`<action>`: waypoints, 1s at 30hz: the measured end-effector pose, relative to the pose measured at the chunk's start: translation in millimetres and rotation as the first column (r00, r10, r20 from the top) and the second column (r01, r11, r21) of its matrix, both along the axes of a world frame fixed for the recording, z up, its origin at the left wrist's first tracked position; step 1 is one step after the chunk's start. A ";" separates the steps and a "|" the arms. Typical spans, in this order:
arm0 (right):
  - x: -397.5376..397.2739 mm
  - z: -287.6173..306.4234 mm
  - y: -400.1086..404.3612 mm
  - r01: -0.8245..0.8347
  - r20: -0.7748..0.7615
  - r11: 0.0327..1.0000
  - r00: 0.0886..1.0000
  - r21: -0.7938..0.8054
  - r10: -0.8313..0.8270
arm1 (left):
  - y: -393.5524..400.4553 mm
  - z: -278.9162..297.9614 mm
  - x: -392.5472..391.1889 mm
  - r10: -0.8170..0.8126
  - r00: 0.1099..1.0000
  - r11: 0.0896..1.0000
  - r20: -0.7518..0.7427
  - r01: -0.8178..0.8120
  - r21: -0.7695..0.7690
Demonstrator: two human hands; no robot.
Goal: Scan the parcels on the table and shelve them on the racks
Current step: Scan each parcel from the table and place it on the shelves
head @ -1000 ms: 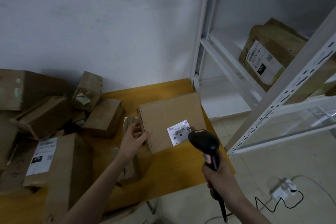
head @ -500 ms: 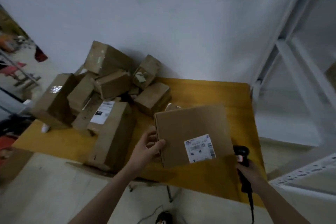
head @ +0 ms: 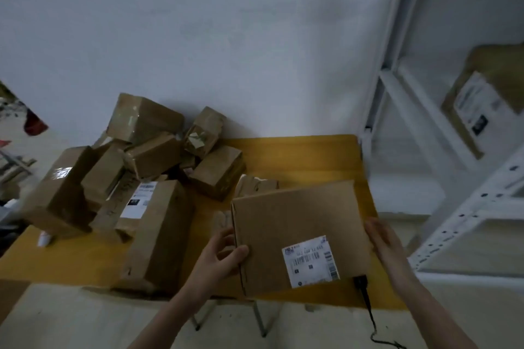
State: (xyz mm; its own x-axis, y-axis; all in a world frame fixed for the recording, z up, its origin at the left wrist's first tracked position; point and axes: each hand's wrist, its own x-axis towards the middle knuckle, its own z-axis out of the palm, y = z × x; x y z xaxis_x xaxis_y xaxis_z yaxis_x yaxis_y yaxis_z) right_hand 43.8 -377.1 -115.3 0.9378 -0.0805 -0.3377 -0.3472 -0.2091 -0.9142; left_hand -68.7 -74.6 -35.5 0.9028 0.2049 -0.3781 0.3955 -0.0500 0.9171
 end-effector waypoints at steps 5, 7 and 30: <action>-85.4 72.6 -36.6 -0.206 0.081 0.923 0.979 0.324 0.189 | -31.7 7.7 -7.0 -0.217 0.975 0.975 0.054 0.219 -0.029; -123.1 81.6 -52.4 -0.126 0.109 0.953 0.989 0.277 0.099 | -46.4 7.7 -12.8 -0.310 0.949 0.950 0.047 0.312 -0.028; -437.8 104.9 -331.7 0.539 0.013 0.788 0.823 0.298 -0.568 | -439.7 27.6 -75.3 -0.853 0.513 0.510 0.099 0.858 -0.051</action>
